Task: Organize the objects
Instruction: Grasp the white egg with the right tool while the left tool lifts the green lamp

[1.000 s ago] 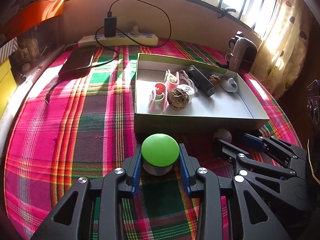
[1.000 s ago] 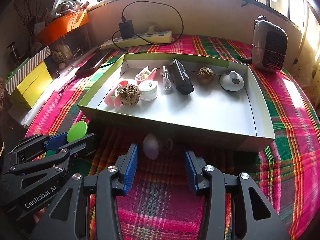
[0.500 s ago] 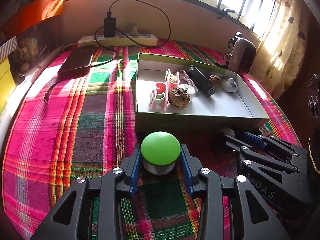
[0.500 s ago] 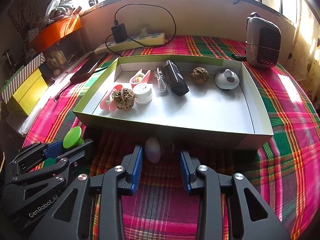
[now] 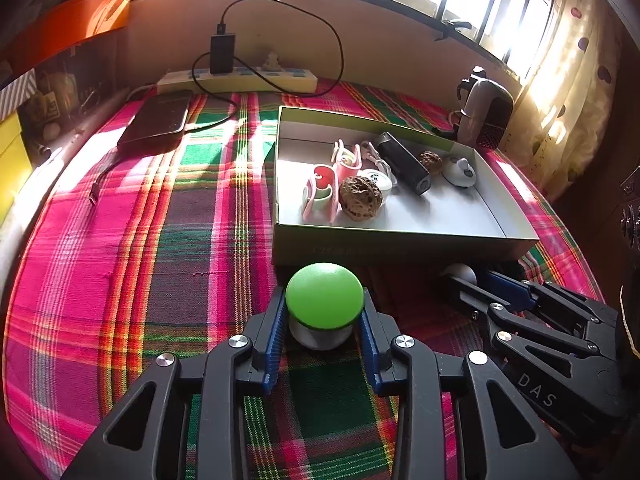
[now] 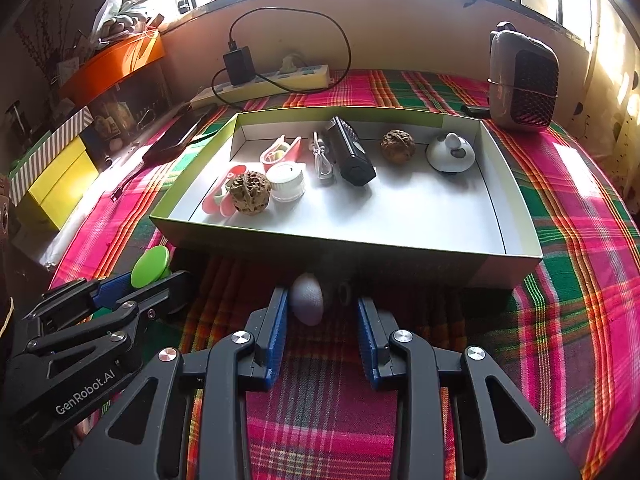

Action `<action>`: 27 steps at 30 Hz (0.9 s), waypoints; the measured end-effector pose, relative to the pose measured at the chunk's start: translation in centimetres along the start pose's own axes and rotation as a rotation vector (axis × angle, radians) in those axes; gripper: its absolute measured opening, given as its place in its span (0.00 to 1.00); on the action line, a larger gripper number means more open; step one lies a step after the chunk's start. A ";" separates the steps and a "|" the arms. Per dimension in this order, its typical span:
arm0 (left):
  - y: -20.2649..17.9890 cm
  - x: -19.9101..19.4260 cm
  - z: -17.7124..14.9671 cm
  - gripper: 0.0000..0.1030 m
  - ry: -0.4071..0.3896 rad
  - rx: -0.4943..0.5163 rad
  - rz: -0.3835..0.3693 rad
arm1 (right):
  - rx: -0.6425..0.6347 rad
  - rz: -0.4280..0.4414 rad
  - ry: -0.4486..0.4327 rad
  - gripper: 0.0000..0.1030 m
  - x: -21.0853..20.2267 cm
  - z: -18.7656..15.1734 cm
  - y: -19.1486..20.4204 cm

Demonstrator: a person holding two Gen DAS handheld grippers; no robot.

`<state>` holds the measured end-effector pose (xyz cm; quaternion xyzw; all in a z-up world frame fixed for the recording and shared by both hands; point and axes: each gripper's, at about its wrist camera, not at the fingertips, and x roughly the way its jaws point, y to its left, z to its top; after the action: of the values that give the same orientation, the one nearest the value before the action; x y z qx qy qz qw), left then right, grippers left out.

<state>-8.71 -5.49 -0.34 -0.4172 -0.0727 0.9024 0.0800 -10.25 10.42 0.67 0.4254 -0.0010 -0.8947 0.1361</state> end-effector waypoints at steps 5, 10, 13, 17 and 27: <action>0.0 0.0 0.0 0.30 0.001 0.008 0.011 | 0.000 0.004 0.002 0.32 0.0 -0.1 0.0; -0.3 0.0 0.0 0.29 0.001 0.019 0.026 | 0.001 0.010 0.002 0.32 -0.2 -0.2 -0.1; -0.7 -0.1 -0.1 0.29 -0.001 0.032 0.045 | 0.000 0.018 0.002 0.32 -0.3 -0.3 -0.1; -1.3 -0.5 -0.2 0.17 -0.011 0.059 0.072 | -0.006 0.024 -0.002 0.32 -0.6 -0.5 -0.1; -1.8 -1.0 -0.7 0.15 -0.014 0.055 0.078 | -0.005 0.027 -0.014 0.32 -1.5 -1.1 -0.5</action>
<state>-7.44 -3.86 0.30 -0.4111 -0.0320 0.9093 0.0555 -8.65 11.43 1.02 0.4187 -0.0053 -0.8958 0.1492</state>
